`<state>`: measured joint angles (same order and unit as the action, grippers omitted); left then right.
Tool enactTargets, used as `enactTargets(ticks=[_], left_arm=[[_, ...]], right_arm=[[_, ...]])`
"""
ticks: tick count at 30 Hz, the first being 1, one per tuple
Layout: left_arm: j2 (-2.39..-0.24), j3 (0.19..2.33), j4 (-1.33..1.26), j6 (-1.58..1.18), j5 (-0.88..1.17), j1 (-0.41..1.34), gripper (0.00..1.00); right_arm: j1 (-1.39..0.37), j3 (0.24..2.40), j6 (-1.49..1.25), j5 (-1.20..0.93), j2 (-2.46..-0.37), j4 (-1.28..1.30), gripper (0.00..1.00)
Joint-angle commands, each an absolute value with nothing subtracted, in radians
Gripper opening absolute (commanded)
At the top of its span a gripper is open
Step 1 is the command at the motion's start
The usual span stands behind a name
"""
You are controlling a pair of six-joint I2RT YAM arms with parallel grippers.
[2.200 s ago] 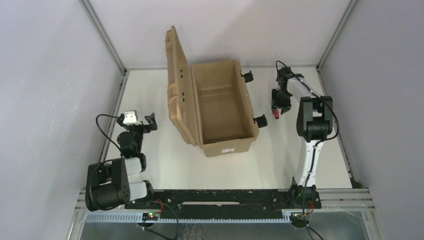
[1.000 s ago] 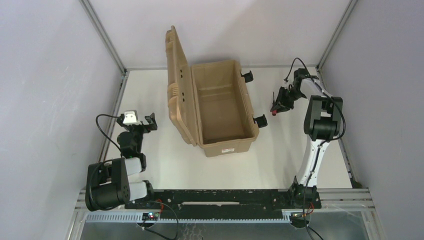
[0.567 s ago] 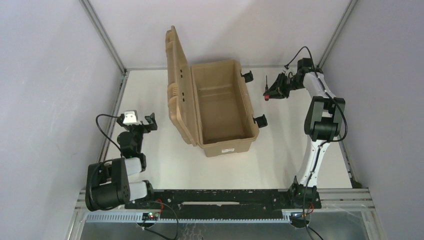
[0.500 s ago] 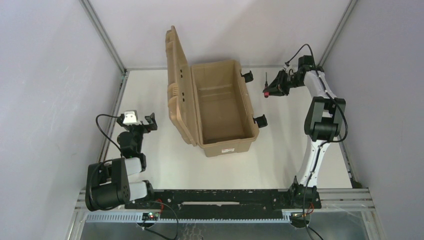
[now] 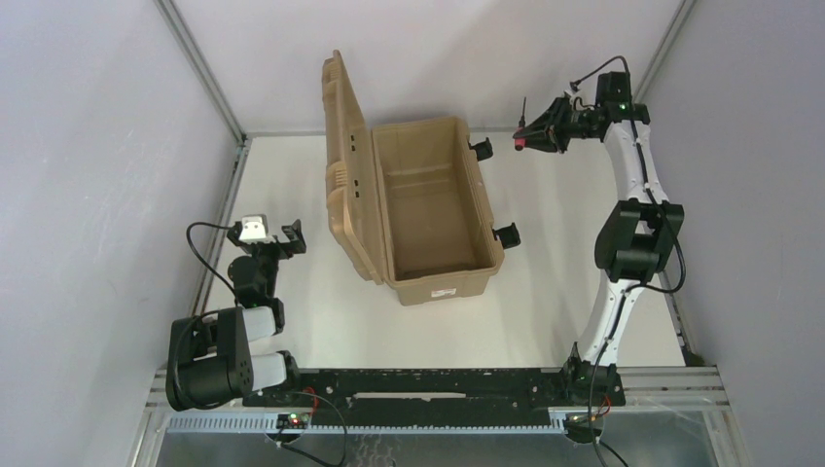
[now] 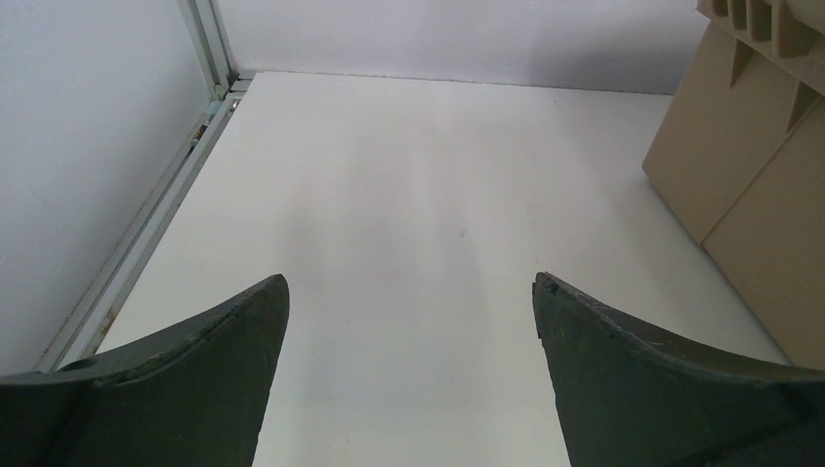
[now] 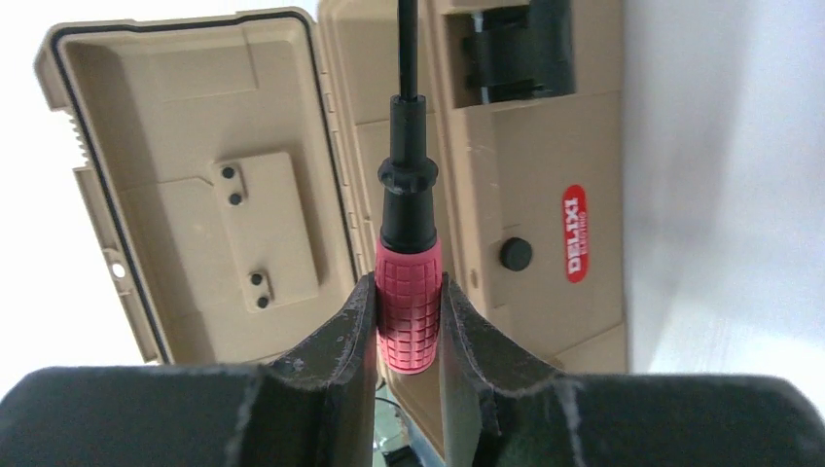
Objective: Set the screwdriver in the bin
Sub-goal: Place the screwdriver in the bin.
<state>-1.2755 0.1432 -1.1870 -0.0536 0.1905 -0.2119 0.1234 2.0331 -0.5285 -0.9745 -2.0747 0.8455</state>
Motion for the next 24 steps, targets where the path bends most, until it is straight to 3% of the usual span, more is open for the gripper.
enactTargets(ticks=[1, 24], left_arm=[[-1.269, 0.123, -1.213, -0.058, 0.201, -0.213, 1.00], [-1.269, 0.124, -1.214, -0.058, 0.199, -0.211, 1.00]], right_arm=[[0.100, 2.119, -0.642, -0.983, -1.995, 0.845, 0.12], [-0.232, 2.401, -0.677, -0.511, -2.029, 1.085, 0.09]])
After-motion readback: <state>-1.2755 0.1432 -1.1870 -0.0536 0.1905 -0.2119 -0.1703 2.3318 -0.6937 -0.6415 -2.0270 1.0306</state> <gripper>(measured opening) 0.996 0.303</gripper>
